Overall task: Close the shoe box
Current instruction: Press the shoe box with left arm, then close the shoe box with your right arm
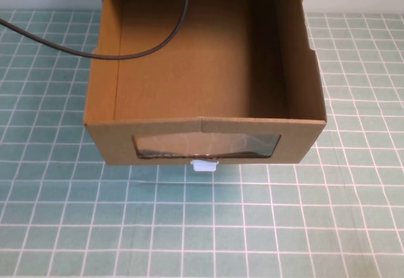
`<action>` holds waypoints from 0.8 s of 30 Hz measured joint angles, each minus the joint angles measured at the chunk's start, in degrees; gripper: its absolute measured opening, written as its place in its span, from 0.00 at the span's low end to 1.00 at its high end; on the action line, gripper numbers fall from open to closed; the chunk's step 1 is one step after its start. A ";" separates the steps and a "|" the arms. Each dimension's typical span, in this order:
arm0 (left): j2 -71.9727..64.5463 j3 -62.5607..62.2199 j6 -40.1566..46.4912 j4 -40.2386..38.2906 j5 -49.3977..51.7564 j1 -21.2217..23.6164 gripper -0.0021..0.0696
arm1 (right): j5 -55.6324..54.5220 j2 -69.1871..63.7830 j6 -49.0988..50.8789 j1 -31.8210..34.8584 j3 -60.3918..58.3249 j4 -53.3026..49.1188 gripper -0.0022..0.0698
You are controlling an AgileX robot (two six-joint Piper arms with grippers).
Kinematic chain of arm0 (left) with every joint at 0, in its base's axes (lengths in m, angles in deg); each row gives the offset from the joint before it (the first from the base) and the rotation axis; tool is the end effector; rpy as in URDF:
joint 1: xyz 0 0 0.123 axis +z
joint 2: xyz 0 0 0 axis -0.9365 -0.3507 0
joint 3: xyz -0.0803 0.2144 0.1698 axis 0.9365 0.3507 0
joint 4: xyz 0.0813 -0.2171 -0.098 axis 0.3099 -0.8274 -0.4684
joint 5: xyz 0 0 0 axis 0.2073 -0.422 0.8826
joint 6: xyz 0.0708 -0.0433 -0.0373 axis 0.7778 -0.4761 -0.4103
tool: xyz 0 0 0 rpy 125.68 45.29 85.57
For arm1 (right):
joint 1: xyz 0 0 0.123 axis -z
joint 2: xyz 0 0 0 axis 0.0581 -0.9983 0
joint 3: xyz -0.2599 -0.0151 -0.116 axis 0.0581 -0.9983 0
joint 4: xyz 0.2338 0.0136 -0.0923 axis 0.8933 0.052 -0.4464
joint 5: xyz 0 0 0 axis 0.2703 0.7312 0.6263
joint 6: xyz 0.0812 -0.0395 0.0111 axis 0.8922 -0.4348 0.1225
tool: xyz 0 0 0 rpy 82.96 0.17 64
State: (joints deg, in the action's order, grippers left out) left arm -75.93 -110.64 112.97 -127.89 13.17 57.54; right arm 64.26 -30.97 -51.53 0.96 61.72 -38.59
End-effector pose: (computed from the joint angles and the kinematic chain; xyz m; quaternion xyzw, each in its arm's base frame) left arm 0.4045 -0.1299 0.3945 0.3277 0.7939 -0.1953 0.4735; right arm 0.0528 0.0054 0.1729 0.0051 0.7983 0.0509 0.6000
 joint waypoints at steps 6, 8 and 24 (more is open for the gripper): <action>0.00 0.00 0.23 0.00 0.10 0.00 0.02 | -1.13 0.00 0.00 0.00 0.00 2.72 0.01; 0.00 0.00 0.23 0.00 0.11 0.00 0.02 | -3.67 0.00 0.00 0.00 0.00 7.19 0.01; 0.00 -0.08 0.10 0.00 0.33 -0.08 0.02 | -2.48 -1.55 0.00 0.00 7.26 36.21 0.01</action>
State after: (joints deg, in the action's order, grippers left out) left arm -75.93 -110.73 113.07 -127.89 13.49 57.46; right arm 61.78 -32.52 -51.53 0.96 68.98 -2.38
